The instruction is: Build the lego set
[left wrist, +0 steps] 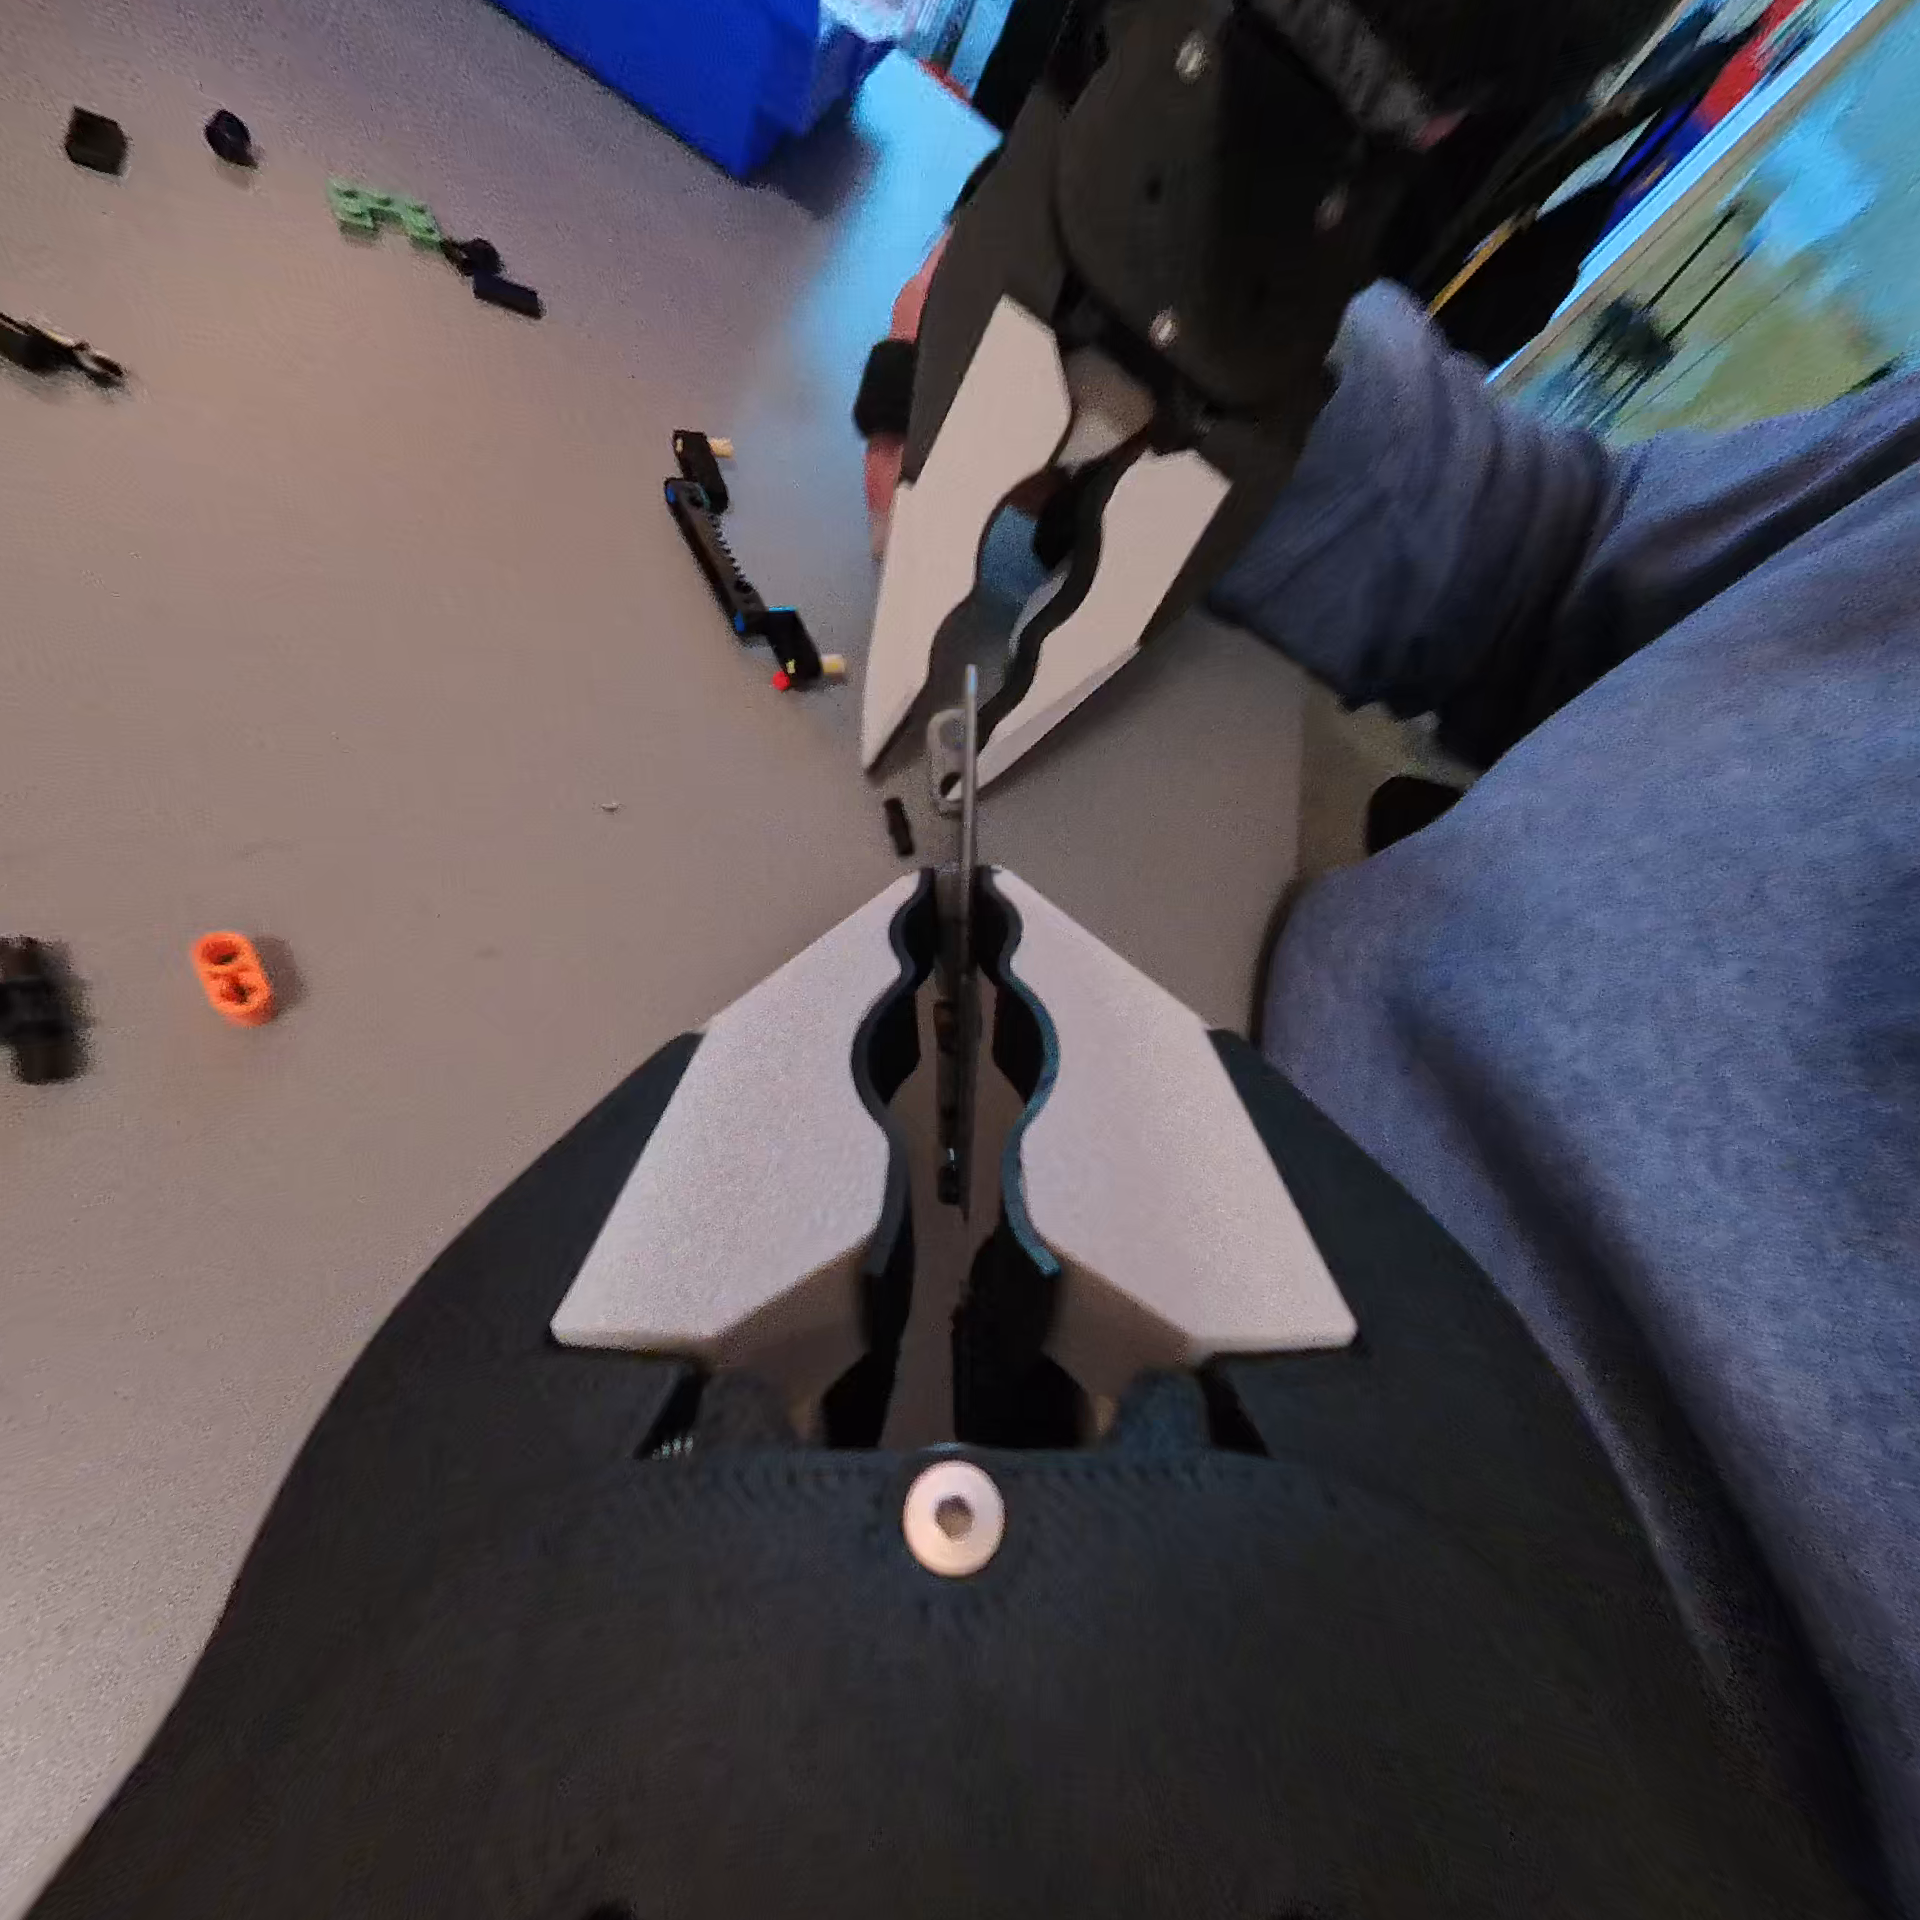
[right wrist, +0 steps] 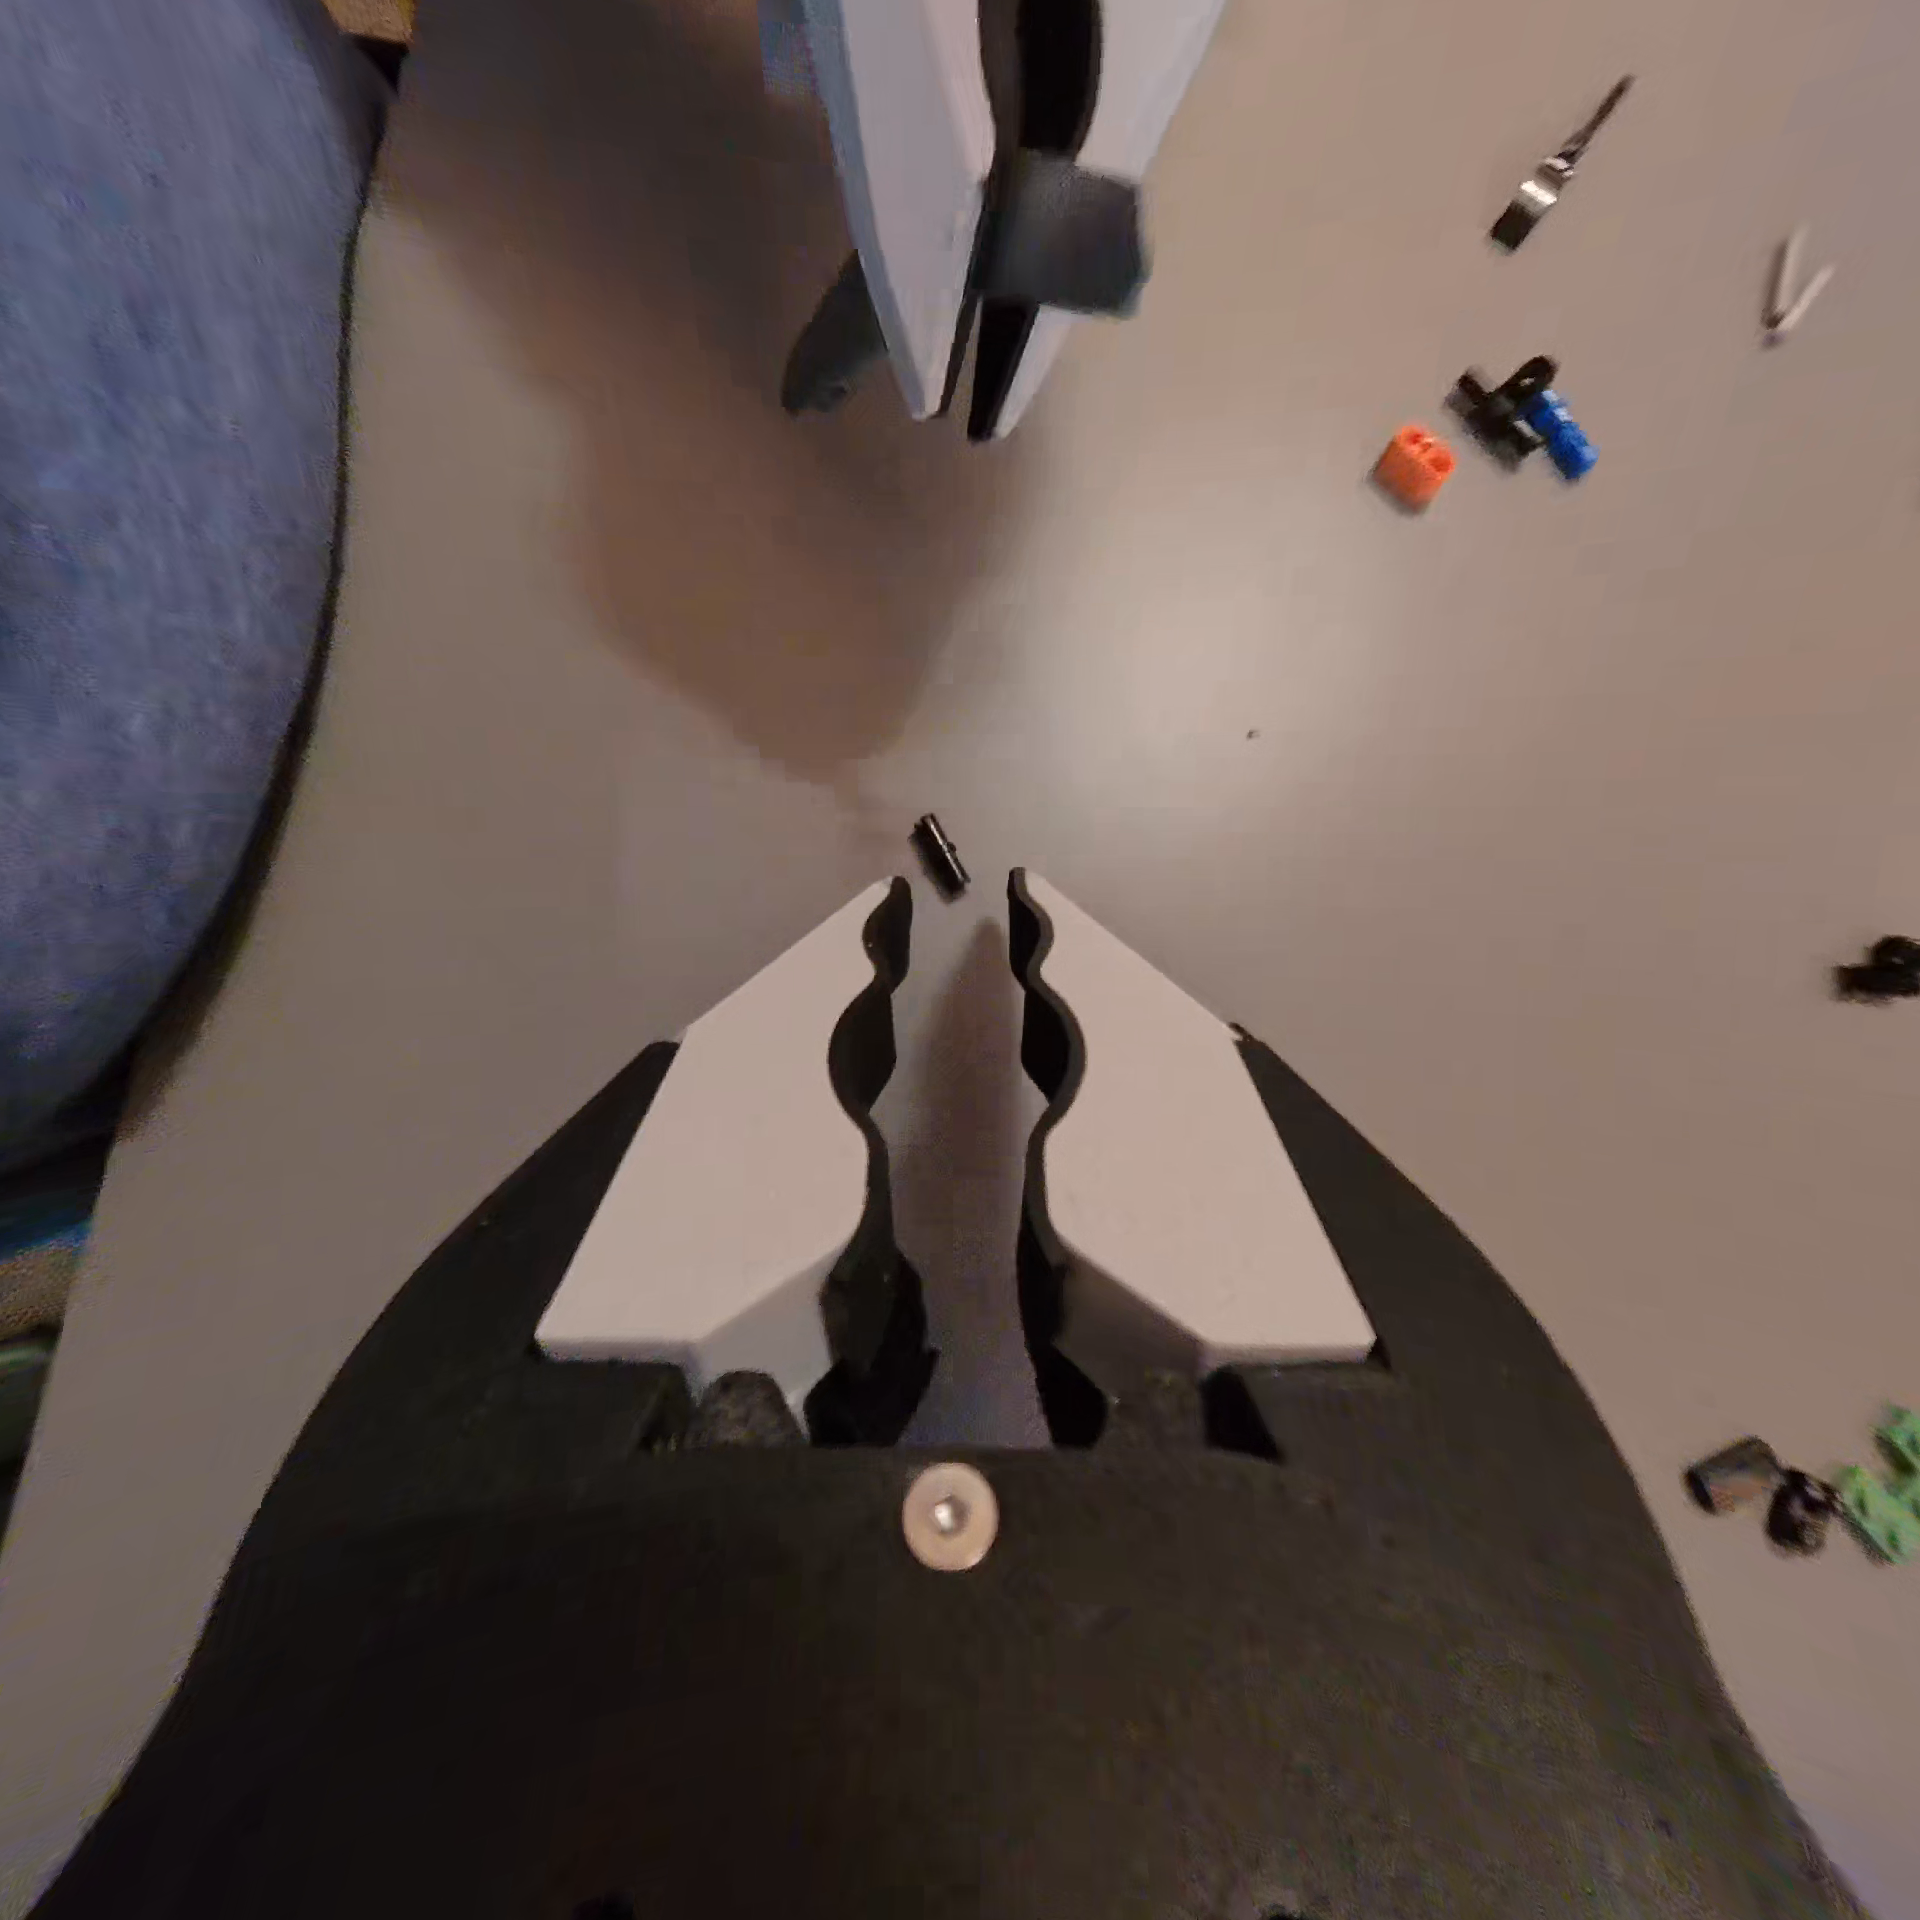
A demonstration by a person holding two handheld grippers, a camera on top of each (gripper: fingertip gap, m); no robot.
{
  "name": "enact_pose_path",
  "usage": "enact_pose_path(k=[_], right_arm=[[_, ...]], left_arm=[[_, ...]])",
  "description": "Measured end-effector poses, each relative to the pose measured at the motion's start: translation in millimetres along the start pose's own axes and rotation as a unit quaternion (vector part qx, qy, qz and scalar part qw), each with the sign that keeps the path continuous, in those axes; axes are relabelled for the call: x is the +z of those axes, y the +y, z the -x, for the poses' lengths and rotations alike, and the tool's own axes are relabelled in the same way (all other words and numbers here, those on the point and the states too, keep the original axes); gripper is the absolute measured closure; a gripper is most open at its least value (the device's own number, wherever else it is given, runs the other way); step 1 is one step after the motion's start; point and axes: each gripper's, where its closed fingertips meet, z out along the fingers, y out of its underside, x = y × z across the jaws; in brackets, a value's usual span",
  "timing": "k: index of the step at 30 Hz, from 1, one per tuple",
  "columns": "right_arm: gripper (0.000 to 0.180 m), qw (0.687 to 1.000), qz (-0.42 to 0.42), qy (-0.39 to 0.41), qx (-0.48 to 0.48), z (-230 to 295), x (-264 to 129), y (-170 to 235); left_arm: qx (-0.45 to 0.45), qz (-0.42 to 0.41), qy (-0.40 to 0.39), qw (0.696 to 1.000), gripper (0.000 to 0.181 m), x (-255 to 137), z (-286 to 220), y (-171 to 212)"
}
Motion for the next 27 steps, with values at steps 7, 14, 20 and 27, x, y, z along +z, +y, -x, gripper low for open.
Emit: enact_pose_path(k=[7, 14, 20, 27], right_arm=[[0.176, 0.999, 0.007, -0.045, -0.002, 3, 10, 1], [0.177, 0.999, -0.013, -0.029, 0.037, -4, 8, -6], [0.179, 0.993, -0.094, 0.054, 0.053, -13, -21, -54], [0.178, 0.979, -0.156, 0.121, 0.059, -24, -37, -93]], left_arm=[[-0.051, -0.042, 0.047, 0.997, 0.176, -1, -2, -3], [-0.081, -0.089, 0.083, 0.989, 0.176, -4, -2, -12], [-0.132, -0.169, 0.144, 0.966, 0.177, -16, -6, -30], [-0.132, -0.207, 0.184, 0.952, 0.177, -25, -14, -40]])
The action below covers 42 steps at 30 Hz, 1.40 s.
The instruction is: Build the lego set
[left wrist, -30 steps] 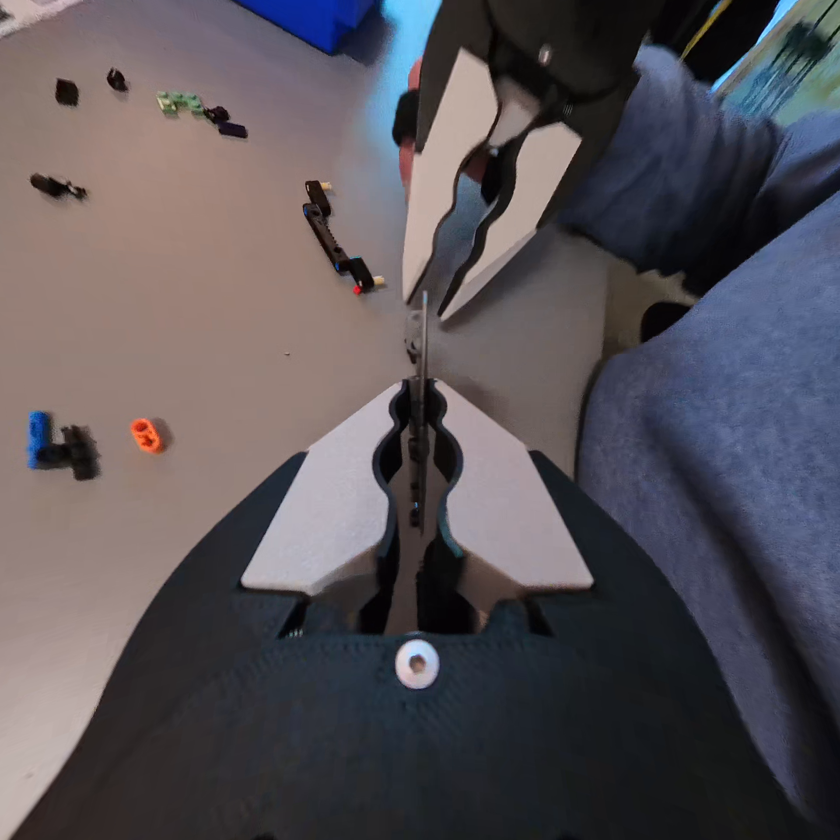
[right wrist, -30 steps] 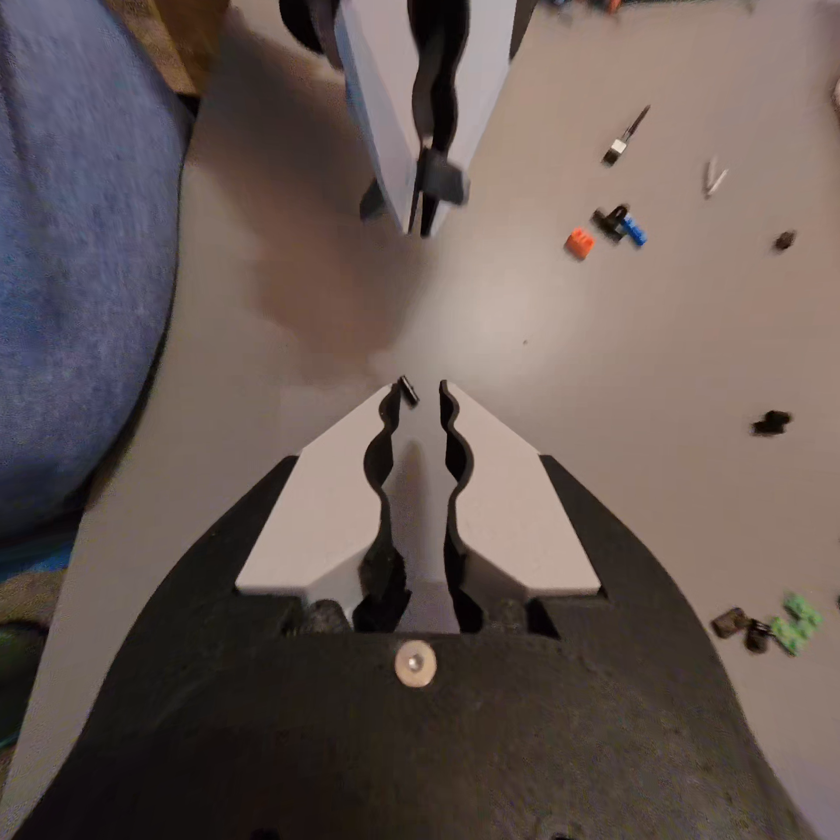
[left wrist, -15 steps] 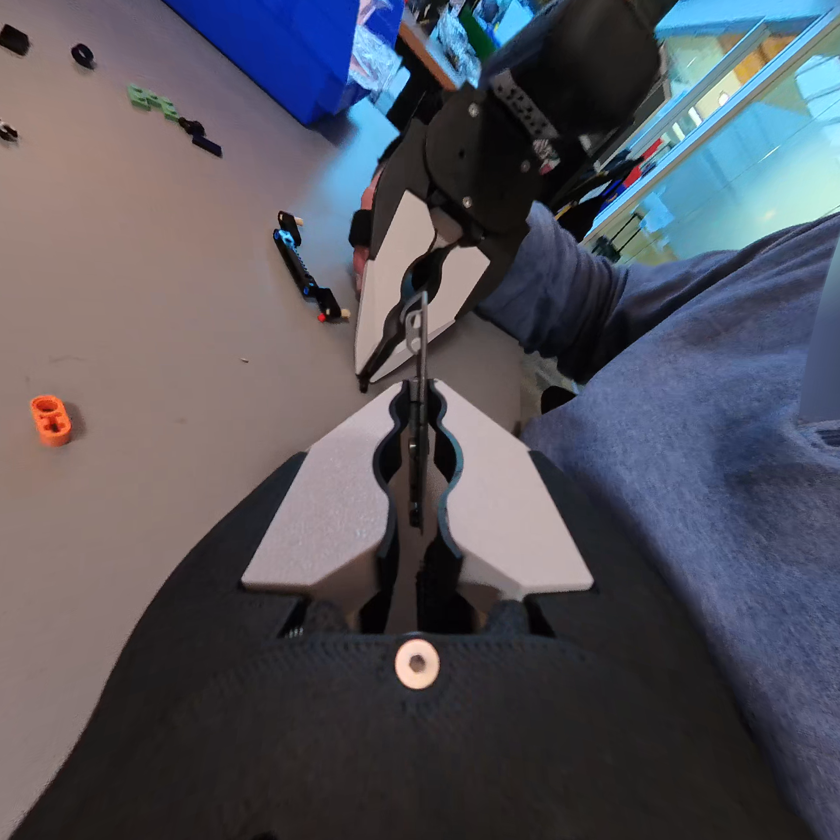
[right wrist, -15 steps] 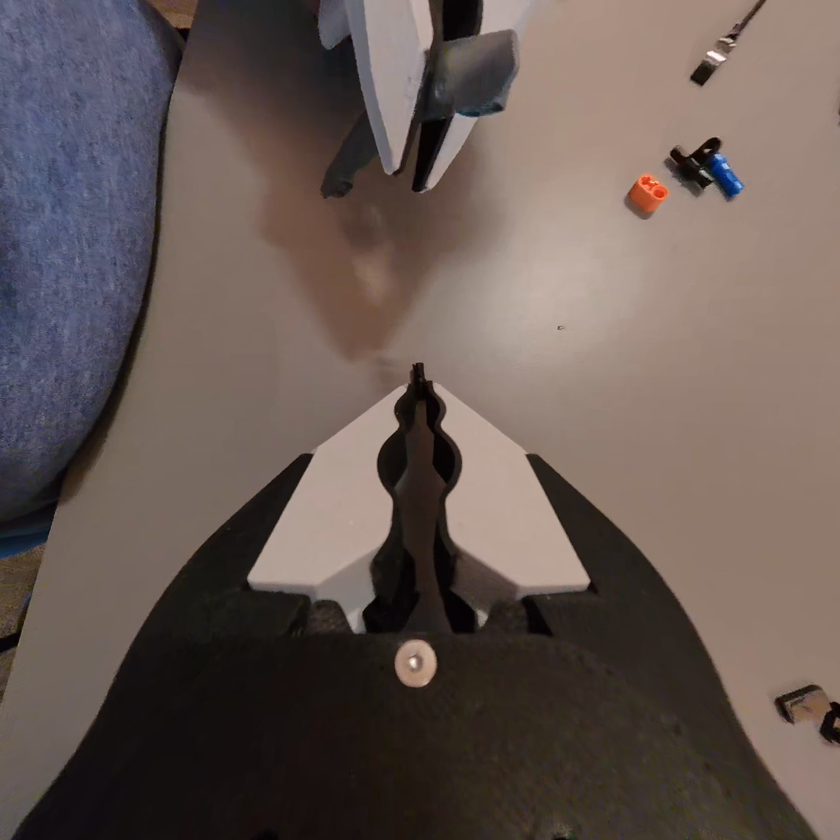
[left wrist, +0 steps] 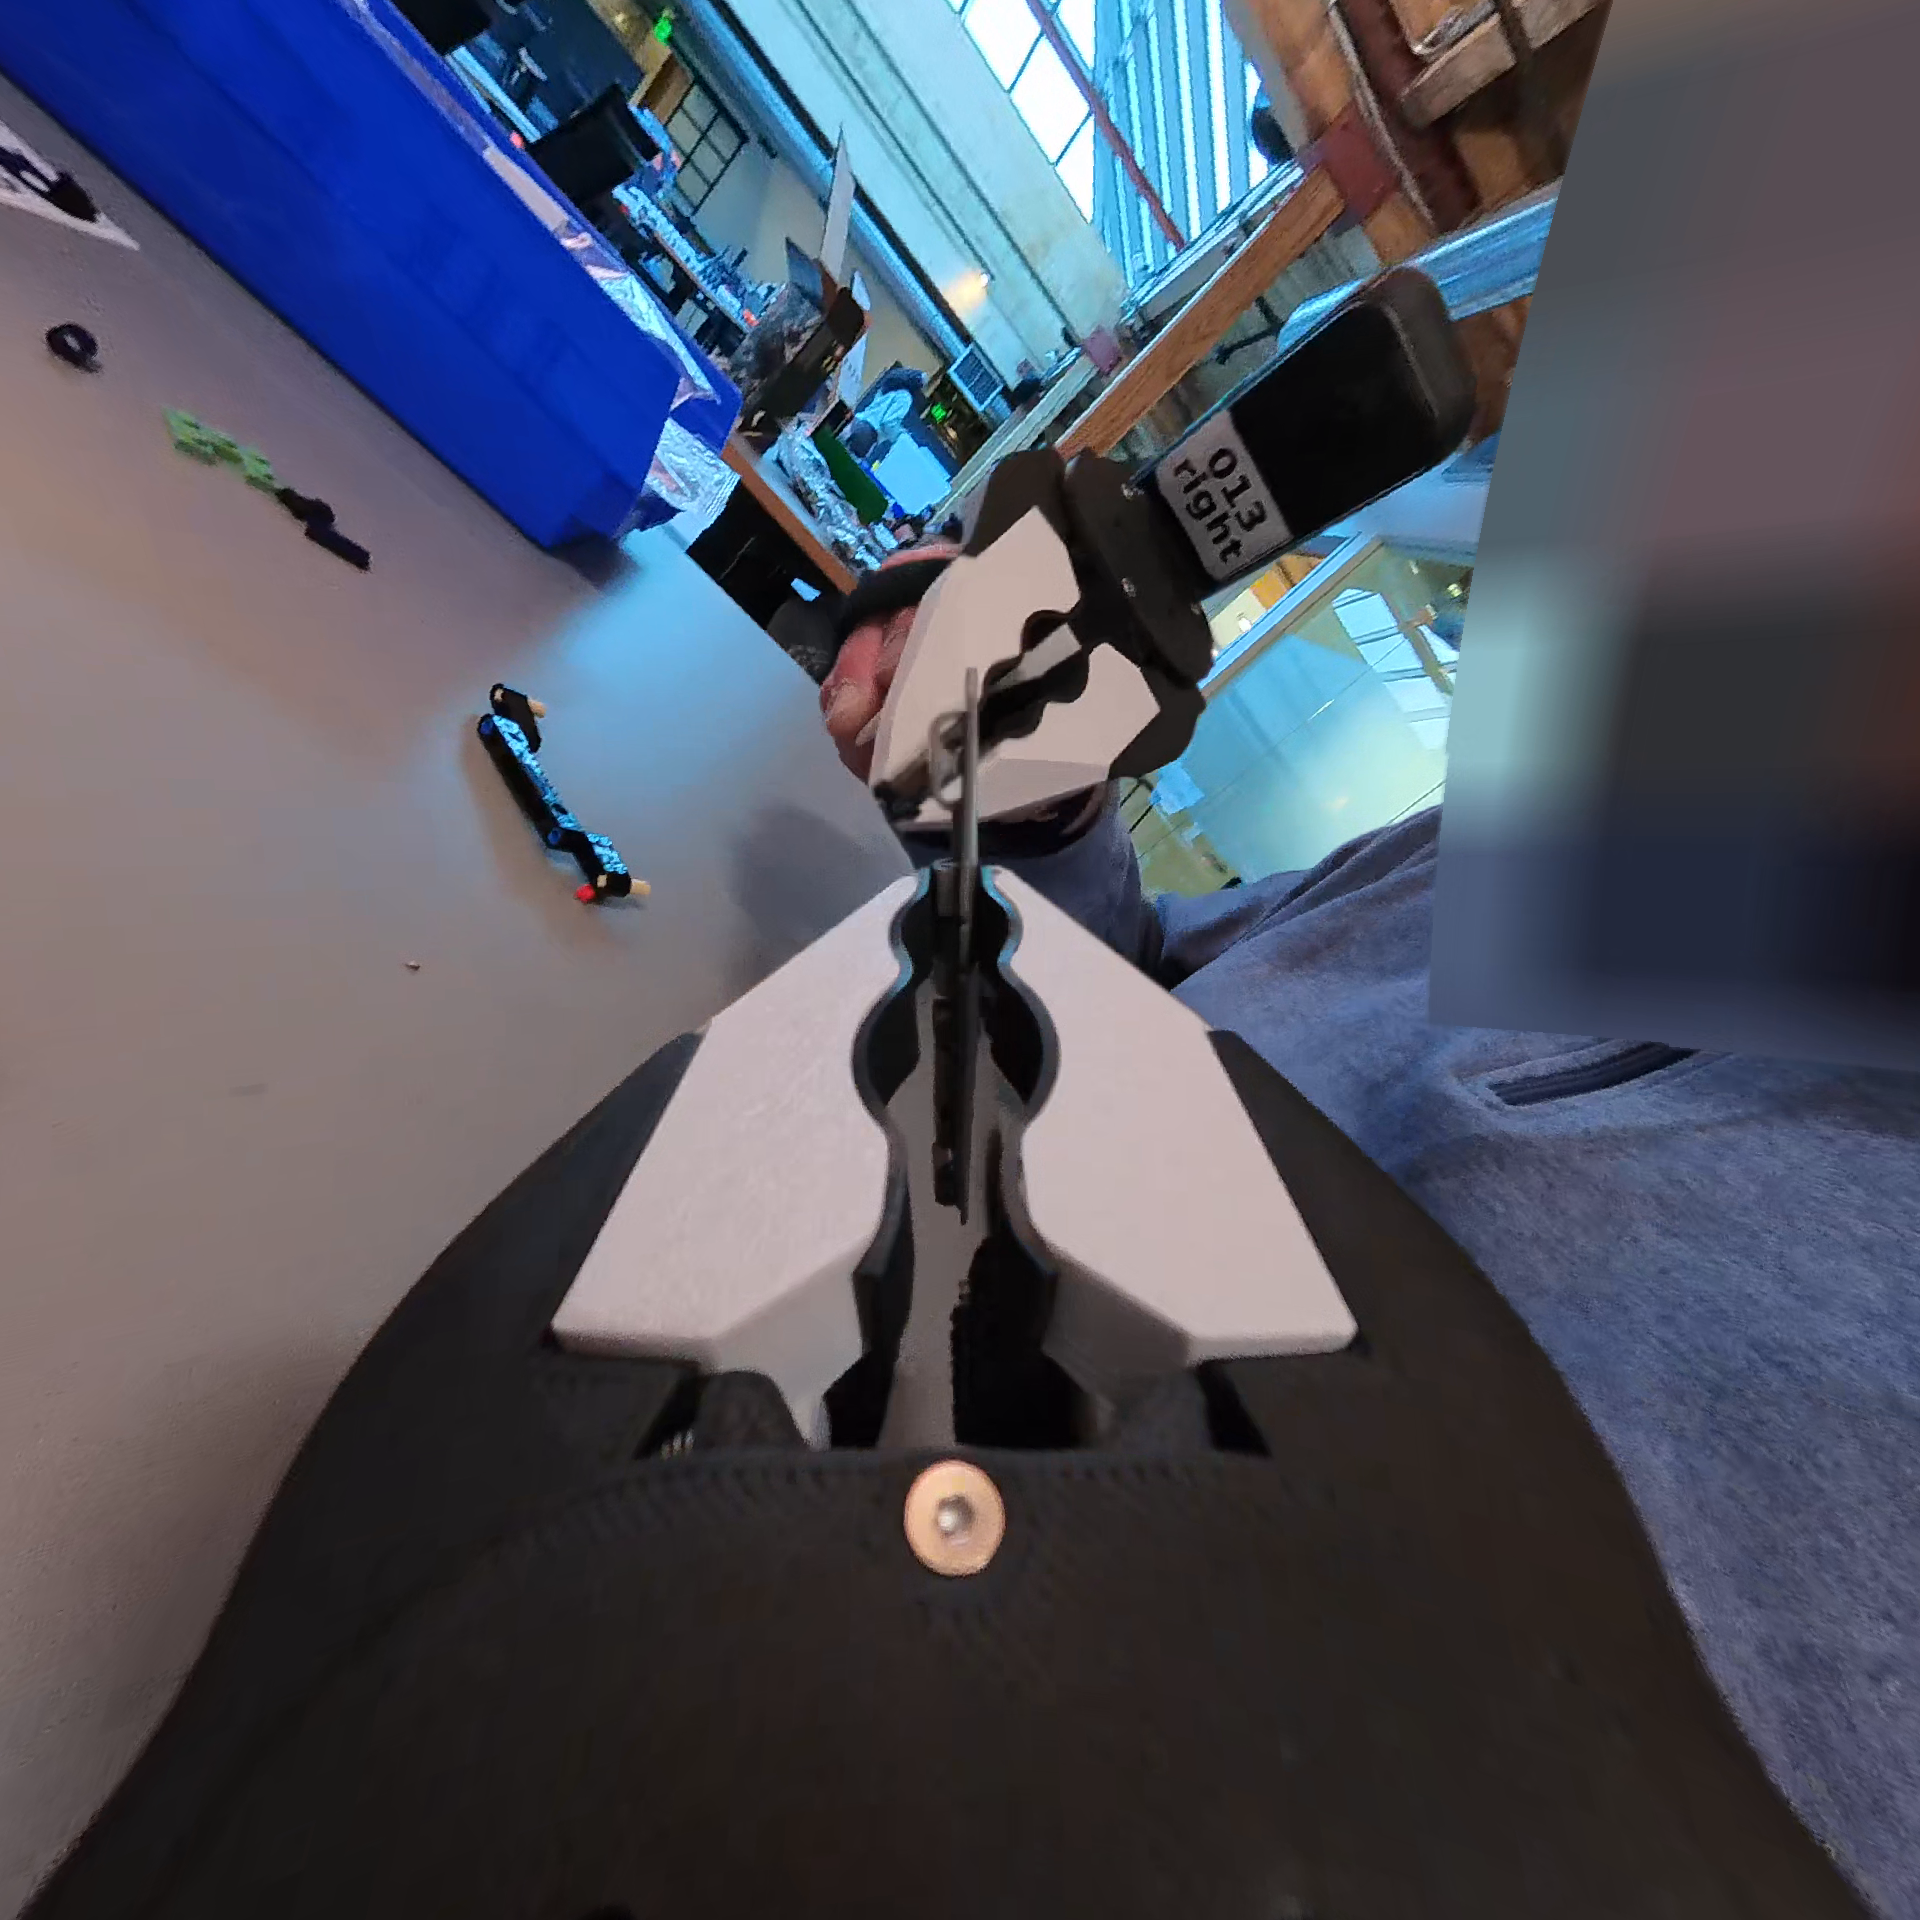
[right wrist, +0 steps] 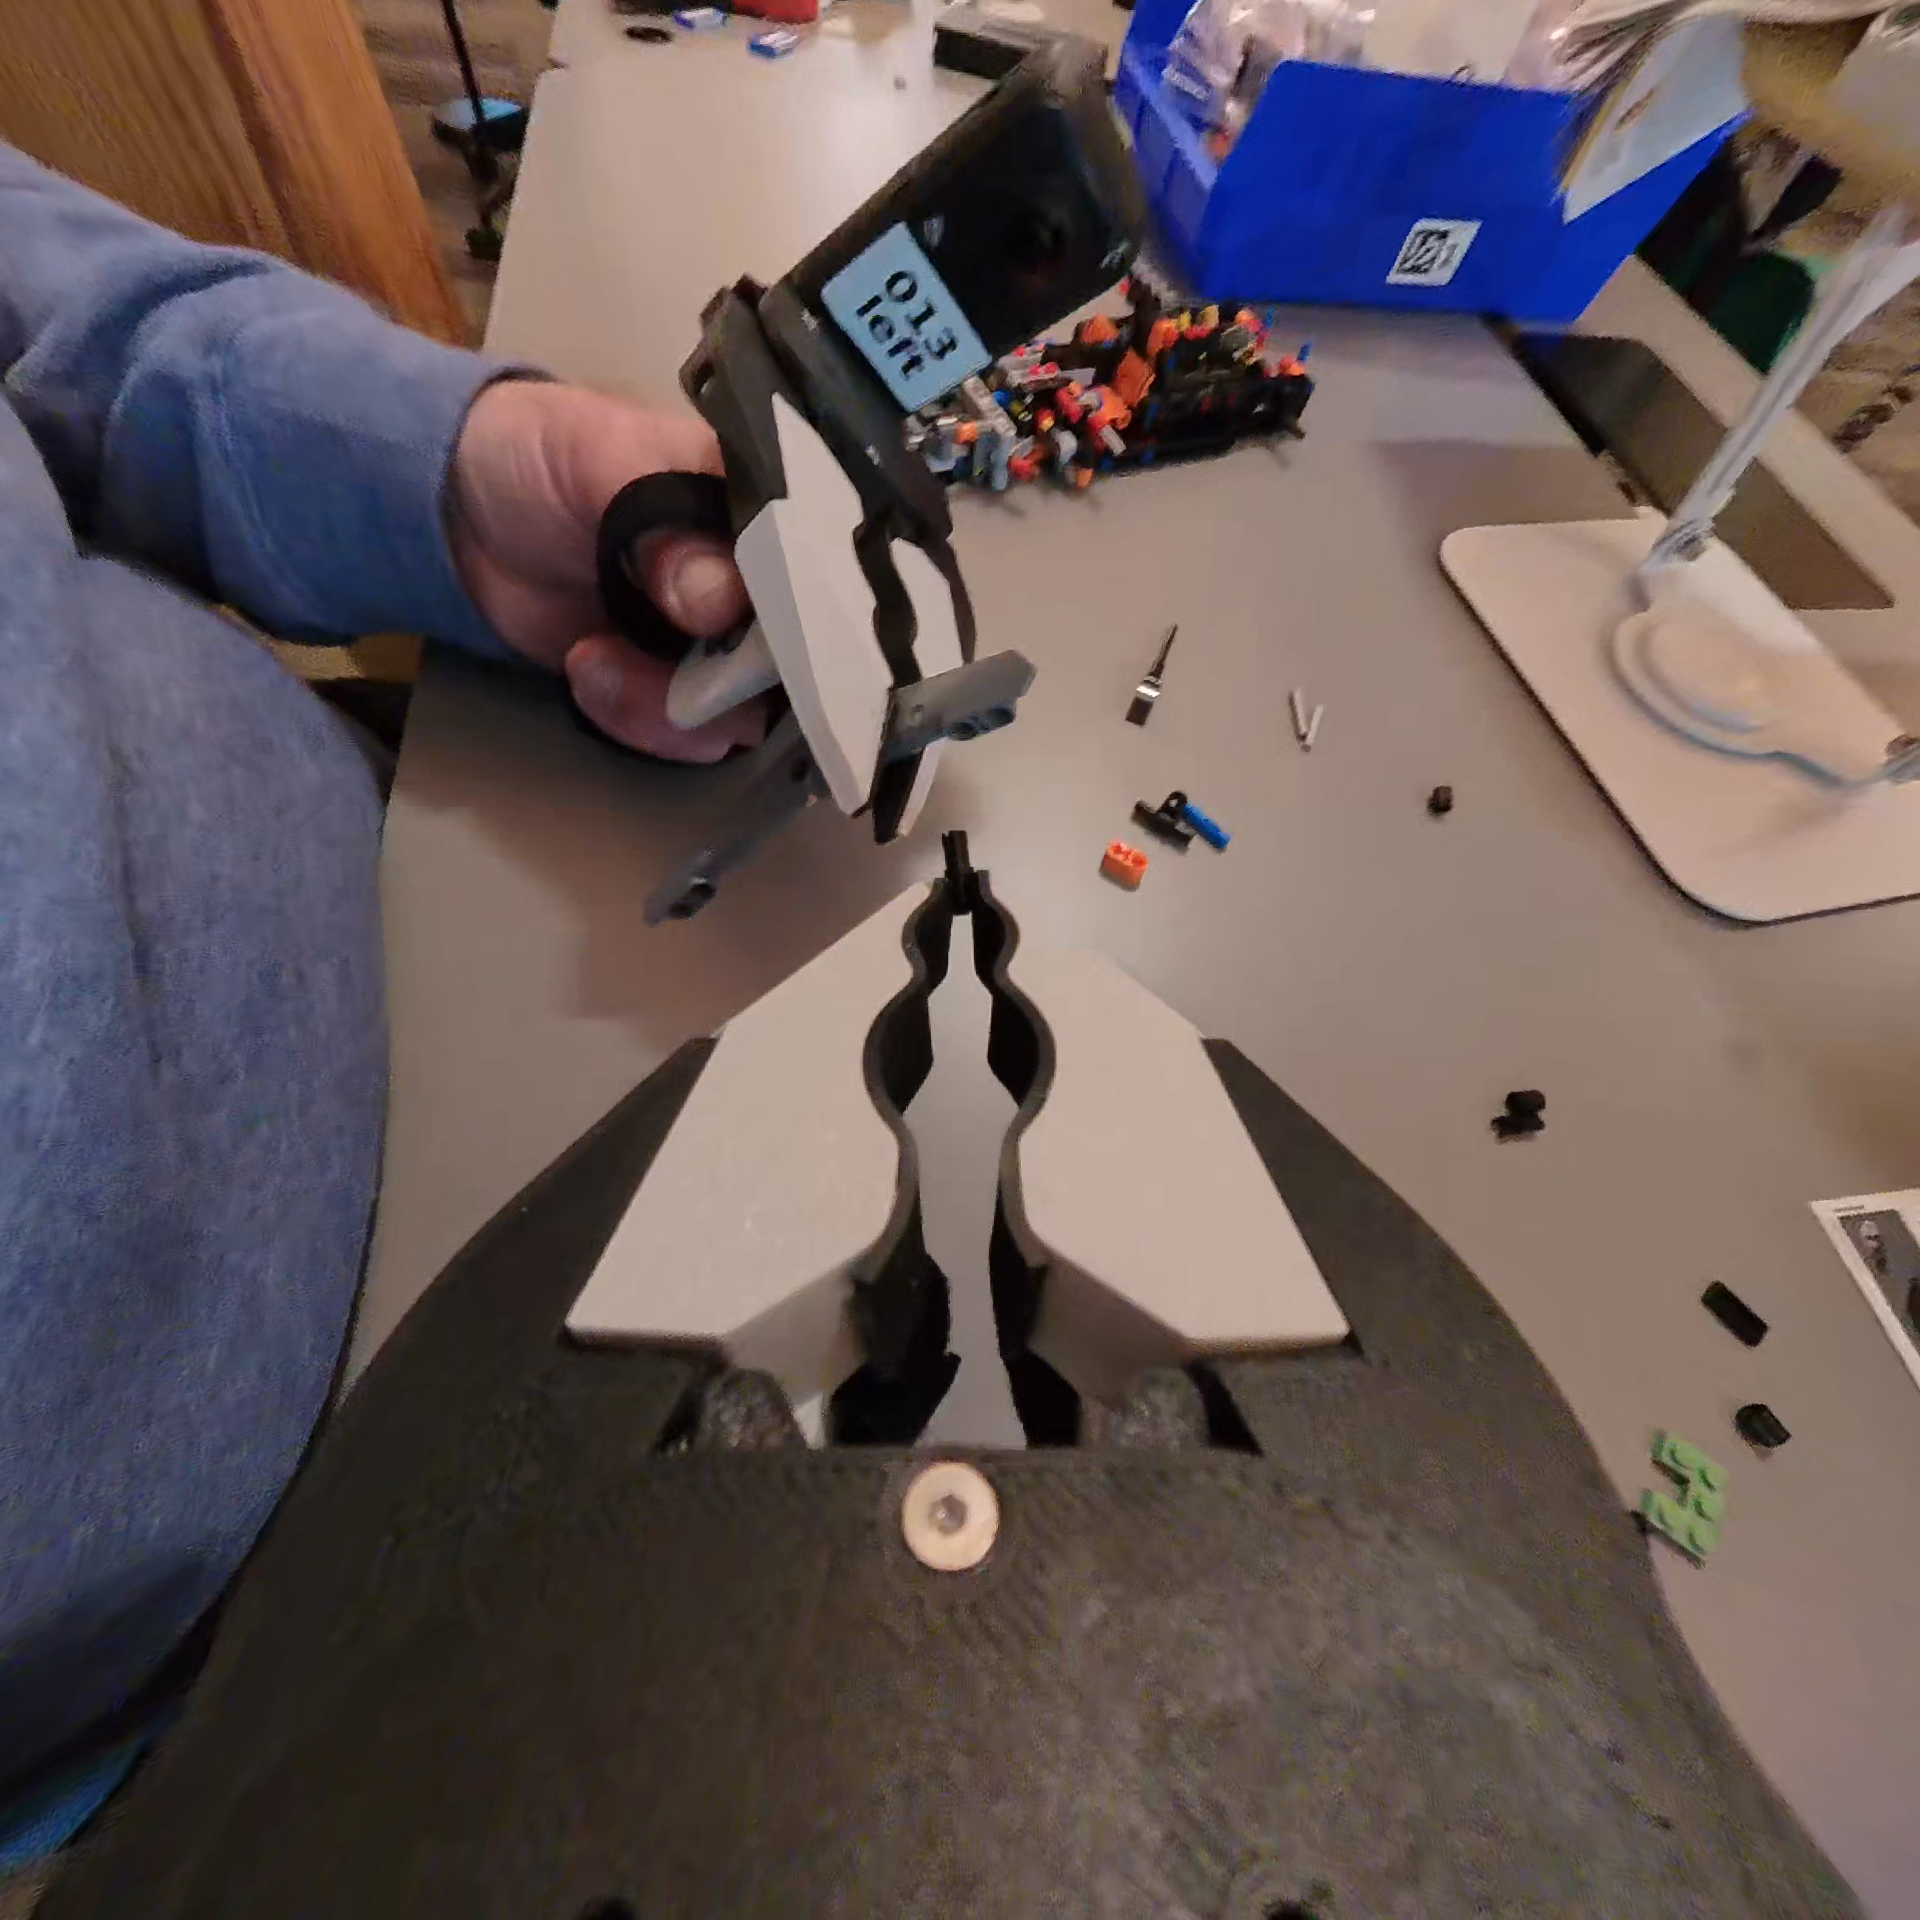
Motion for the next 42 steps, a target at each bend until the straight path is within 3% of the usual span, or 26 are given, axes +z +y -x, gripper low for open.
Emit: enact_pose_path(k=[10, 25, 42], right_arm=[[0.179, 0.999, -0.039, 0.022, -0.003, -2, 1, -17], [0.179, 0.993, 0.027, 0.09, -0.075, -4, 7, -9], [0.179, 0.997, 0.013, 0.063, -0.042, 4, 14, 2]], left_arm=[[-0.004, -0.009, 0.013, 1.0, 0.177, 6, -2, -1], [0.01, 0.023, -0.054, 0.998, 0.177, 6, 11, 7], [0.071, 0.066, -0.113, 0.989, 0.176, -2, 23, 16]])
